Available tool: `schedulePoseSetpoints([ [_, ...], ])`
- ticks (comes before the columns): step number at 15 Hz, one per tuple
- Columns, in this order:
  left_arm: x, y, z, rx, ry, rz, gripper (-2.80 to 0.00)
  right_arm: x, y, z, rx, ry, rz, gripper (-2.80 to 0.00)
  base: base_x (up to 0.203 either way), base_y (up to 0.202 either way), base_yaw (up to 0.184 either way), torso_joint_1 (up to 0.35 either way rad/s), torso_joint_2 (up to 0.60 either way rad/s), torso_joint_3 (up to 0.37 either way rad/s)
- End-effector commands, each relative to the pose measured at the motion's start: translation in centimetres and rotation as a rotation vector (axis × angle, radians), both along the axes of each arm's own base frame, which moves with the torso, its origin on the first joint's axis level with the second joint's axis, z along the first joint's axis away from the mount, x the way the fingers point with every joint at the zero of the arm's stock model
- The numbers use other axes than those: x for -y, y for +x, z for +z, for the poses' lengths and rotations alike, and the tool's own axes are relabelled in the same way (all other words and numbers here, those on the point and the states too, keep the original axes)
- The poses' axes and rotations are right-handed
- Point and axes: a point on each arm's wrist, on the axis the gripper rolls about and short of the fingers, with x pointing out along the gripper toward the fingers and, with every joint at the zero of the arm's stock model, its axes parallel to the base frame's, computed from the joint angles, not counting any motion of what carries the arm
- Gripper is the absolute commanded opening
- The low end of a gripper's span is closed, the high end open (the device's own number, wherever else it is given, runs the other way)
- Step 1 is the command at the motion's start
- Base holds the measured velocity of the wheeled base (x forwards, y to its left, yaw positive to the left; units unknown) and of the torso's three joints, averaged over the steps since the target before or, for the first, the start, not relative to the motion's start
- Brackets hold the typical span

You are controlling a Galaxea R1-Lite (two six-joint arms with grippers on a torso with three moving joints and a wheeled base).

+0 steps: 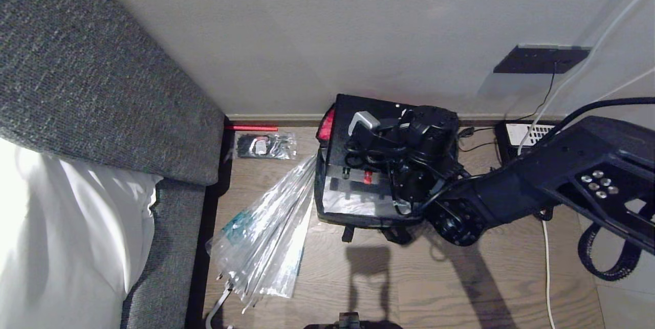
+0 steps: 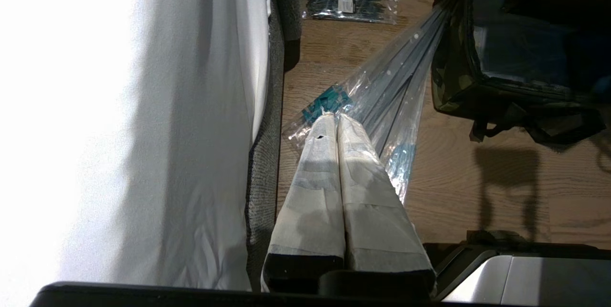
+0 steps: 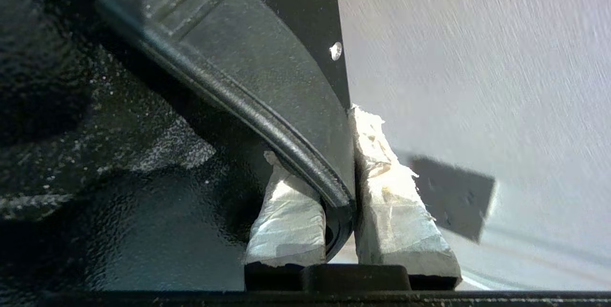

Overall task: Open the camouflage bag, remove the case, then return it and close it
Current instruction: Release the handle

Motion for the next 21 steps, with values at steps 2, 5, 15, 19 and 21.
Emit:
schedulePoseSetpoints([
  [2,0.0,0.0,0.0,0.0,0.0,0.001,-2.8,3.6,-0.4,1.9,0.019,0.016,-0.073,-2.8,0.0,0.0,0.0,0.0,0.0,0.0],
  [5,0.0,0.0,0.0,0.0,0.0,0.001,-2.8,7.0,-0.2,2.0,0.012,0.037,-0.145,-2.8,0.0,0.0,0.0,0.0,0.0,0.0],
  [15,0.0,0.0,0.0,0.0,0.0,0.001,-2.8,16.3,1.0,1.0,-0.011,0.083,-0.377,-2.8,0.0,0.0,0.0,0.0,0.0,0.0],
  [19,0.0,0.0,0.0,0.0,0.0,0.001,-2.8,19.3,1.7,-0.1,-0.036,0.093,-0.461,-2.8,0.0,0.0,0.0,0.0,0.0,0.0],
  [21,0.0,0.0,0.0,0.0,0.0,0.001,-2.8,20.2,2.0,-1.3,-0.056,0.106,-0.485,-2.8,0.0,0.0,0.0,0.0,0.0,0.0],
])
